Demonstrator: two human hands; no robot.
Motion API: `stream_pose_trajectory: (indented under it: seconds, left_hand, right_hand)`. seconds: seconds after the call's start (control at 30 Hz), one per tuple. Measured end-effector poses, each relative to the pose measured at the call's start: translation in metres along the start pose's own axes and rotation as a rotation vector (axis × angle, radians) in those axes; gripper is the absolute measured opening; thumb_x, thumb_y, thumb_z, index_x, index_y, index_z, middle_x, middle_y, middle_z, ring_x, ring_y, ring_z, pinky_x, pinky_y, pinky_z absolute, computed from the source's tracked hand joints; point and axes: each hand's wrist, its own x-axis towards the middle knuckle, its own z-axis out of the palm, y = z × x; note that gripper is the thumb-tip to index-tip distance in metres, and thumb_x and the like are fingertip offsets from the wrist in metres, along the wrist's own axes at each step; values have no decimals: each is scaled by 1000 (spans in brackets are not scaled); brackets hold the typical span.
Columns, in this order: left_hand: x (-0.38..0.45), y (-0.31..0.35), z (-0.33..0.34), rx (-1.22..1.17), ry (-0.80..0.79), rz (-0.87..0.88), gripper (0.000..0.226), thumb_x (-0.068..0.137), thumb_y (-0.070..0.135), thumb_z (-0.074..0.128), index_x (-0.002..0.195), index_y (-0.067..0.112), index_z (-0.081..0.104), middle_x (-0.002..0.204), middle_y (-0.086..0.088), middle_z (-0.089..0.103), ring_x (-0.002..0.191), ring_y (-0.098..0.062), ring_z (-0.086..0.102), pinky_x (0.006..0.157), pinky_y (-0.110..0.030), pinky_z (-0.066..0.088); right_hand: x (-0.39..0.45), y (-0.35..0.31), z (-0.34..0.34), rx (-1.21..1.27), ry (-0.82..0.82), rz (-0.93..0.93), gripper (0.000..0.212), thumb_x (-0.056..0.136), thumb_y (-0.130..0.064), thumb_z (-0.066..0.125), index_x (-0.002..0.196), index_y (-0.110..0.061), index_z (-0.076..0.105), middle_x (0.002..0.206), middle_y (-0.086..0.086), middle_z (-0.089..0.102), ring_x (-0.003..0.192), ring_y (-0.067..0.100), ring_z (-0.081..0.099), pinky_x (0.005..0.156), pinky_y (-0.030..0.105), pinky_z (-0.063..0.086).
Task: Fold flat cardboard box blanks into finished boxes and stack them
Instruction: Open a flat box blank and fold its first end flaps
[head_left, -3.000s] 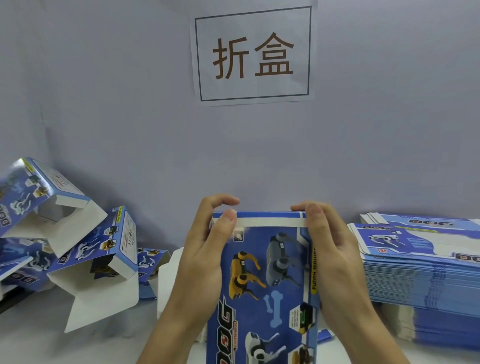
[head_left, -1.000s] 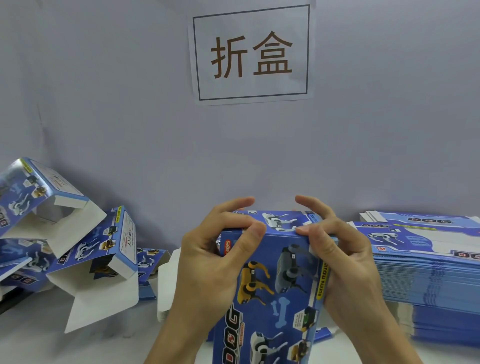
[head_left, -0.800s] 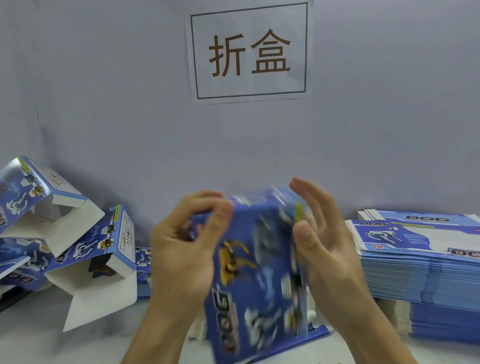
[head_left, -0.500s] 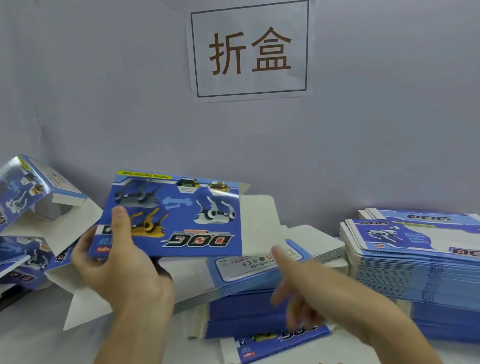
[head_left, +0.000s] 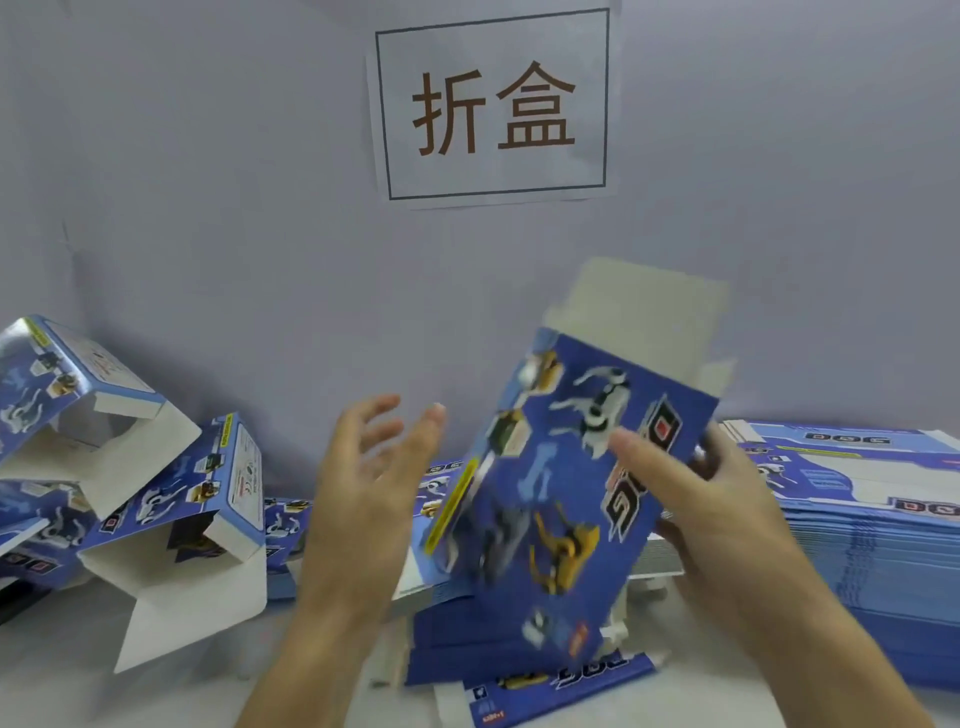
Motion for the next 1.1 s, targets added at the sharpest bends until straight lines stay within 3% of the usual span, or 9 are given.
stream_pose_trajectory:
  seconds: [0.13,0.27,0.4,0.47,0.53,0.7,0.87,1.0,1.1]
  left_hand:
    - [-1,14,-10,31,-279,44,76,58,88,58,130,69,38,121,28,64,108,6,64,98,-40,44]
    - [-4,5,-5,-23,-255,154,63,78,69,65,135,62,39,109,37,65,98,14,63,86,-25,48]
    - [-7,-10,5,-56,-294,154,45,85,61,65,126,45,58,110,19,68,110,-2,63,94,-29,53]
    - [-13,-16,13,-78,-274,130,44,80,65,56,115,41,66,85,7,63,93,-2,62,88,-26,53]
    - [-18,-16,21,-136,-208,94,50,78,71,47,100,34,71,68,10,57,64,-2,55,66,-15,49]
    - [-16,-21,18,-158,-127,-2,29,95,34,50,81,12,62,67,-16,56,64,-29,56,61,-43,47]
    - [-10,-21,14,-305,-155,-18,51,81,31,47,123,60,50,103,-10,63,82,-36,57,73,-66,50]
    - [-13,-16,15,-346,-92,152,27,86,35,51,110,37,62,111,-3,68,95,-31,66,76,-56,50]
    - [-17,-13,16,-313,-80,167,37,79,61,54,89,25,57,100,-11,60,81,-28,57,59,-46,45]
  right_hand:
    - [-5,2,-2,-96,-387,81,94,63,-42,87,143,-49,39,112,3,75,100,27,74,75,33,61]
    - [-7,3,10,-134,-397,15,89,79,-39,82,130,-81,23,125,-9,69,100,24,74,75,36,63]
    - [-3,16,18,-111,-351,-24,69,83,-41,79,135,-65,41,138,-12,60,124,22,62,97,50,55]
    - [0,20,22,-67,-279,-49,64,75,-65,70,133,-43,54,125,-16,69,118,9,64,101,39,52]
    - [-1,25,28,-64,-182,-56,62,75,-81,53,114,-35,68,106,-9,76,104,10,71,95,39,56]
    - [-6,33,35,-108,-102,-13,28,81,-49,45,82,-28,63,60,7,60,57,19,62,51,28,50]
    - [-8,30,36,3,-122,100,50,76,-43,43,119,-68,48,57,2,49,52,22,51,55,35,49]
    - [-12,29,36,215,-121,77,19,87,-40,53,100,-28,60,71,16,53,54,24,59,47,30,49]
    - [-14,31,35,326,-153,16,37,83,-59,62,91,-23,60,78,15,67,63,26,68,52,30,54]
